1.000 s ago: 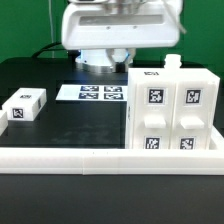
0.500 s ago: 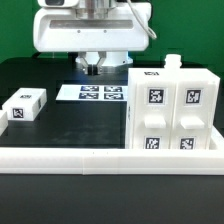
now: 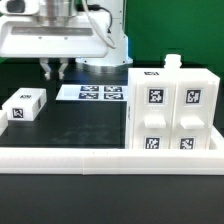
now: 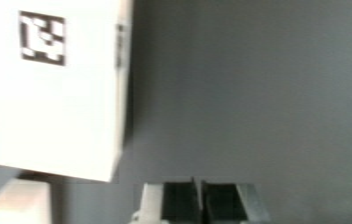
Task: Assemble cabinet
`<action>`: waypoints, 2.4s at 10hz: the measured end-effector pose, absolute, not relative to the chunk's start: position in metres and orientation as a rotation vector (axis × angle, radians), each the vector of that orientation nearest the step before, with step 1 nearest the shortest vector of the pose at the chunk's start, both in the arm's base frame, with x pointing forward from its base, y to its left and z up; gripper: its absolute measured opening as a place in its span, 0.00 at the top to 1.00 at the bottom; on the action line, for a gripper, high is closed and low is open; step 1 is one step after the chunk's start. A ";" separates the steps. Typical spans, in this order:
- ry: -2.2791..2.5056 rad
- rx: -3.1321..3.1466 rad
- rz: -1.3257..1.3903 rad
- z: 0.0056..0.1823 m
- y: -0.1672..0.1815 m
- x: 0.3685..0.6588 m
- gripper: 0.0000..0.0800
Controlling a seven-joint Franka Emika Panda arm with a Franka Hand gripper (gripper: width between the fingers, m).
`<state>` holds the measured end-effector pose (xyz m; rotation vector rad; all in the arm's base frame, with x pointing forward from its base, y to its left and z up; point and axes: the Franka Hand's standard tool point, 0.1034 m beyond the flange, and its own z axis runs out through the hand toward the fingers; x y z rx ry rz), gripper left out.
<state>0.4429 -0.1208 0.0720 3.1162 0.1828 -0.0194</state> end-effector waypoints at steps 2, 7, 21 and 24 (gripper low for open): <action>0.198 3.109 -0.023 0.068 -0.147 0.436 0.98; 0.200 3.104 -0.022 0.068 -0.160 0.434 0.98; 0.239 3.098 -0.049 0.063 -0.188 0.423 0.19; 0.076 3.123 -0.054 0.054 -0.189 0.424 0.01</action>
Offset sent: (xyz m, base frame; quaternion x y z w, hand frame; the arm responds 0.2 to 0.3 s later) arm 0.0000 -0.0400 0.0000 0.0000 0.0000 0.0000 1.0000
